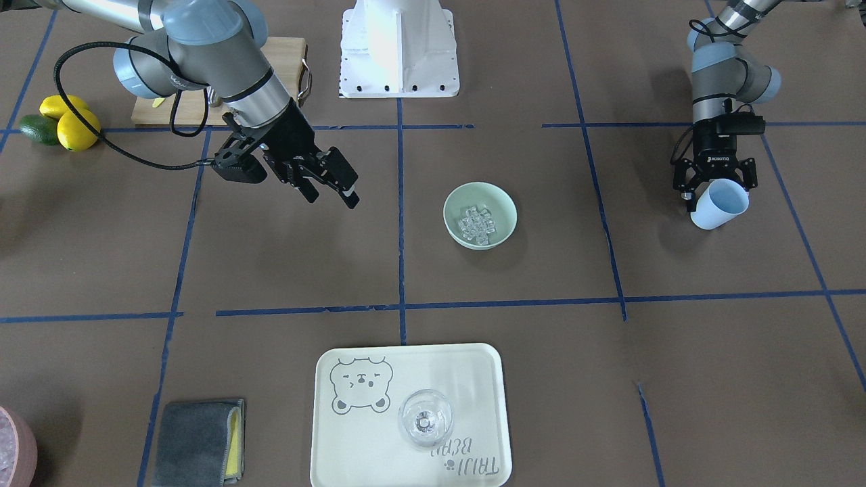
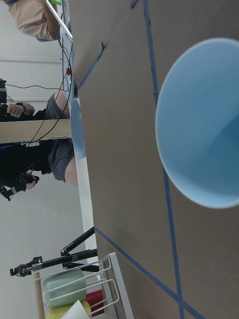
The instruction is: Pour ice into bowl
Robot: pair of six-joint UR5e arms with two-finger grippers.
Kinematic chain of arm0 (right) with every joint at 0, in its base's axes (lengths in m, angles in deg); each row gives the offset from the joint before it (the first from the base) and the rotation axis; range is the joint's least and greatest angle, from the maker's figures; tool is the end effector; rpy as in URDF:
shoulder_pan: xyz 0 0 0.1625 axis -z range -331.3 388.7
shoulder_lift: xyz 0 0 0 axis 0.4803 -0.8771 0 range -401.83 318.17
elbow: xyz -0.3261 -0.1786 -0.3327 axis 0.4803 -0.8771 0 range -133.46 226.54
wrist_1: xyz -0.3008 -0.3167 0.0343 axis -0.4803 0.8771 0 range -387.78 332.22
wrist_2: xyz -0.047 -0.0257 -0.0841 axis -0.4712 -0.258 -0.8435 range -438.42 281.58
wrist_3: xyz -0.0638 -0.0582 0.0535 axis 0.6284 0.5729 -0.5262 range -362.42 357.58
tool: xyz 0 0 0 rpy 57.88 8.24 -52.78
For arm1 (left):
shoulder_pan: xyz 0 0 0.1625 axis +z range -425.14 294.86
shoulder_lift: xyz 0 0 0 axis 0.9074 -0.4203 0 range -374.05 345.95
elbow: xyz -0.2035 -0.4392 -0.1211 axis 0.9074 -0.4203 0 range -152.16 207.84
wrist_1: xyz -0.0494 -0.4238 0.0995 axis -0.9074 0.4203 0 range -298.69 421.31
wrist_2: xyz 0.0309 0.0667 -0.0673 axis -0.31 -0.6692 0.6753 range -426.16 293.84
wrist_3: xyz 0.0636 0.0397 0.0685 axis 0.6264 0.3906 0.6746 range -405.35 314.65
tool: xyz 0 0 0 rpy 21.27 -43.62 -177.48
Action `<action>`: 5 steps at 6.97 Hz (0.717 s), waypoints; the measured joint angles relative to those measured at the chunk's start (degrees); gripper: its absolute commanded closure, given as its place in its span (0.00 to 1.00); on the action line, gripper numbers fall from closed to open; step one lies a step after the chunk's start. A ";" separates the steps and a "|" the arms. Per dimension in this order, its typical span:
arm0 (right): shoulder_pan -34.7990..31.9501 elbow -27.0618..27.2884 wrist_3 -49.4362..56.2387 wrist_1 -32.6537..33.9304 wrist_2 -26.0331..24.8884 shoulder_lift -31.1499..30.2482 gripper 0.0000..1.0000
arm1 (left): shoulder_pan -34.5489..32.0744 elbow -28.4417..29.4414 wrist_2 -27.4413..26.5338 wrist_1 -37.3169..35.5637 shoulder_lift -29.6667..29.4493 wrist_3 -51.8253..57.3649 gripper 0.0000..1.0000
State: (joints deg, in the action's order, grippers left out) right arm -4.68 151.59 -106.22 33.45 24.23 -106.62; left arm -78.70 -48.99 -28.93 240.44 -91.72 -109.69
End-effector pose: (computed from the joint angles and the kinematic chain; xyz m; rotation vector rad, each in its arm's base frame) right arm -0.4893 -0.4555 0.2867 0.0136 -1.2346 0.5857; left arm 0.3091 -0.2947 0.7676 1.1106 0.6871 -0.3298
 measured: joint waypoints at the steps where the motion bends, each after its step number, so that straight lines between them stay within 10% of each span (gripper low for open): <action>1: 0.00 0.59 -0.05 0.16 0.00 0.02 0.00 | 0.46 -1.29 1.81 0.39 0.70 0.06 0.00; 5: -0.01 1.19 -0.17 0.38 0.01 0.01 0.00 | 2.11 -6.14 5.49 1.74 5.63 0.76 0.00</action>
State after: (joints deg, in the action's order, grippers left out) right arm -4.70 152.78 -106.39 33.83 24.24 -106.62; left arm -76.59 -55.13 -23.44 242.18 -86.09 -108.93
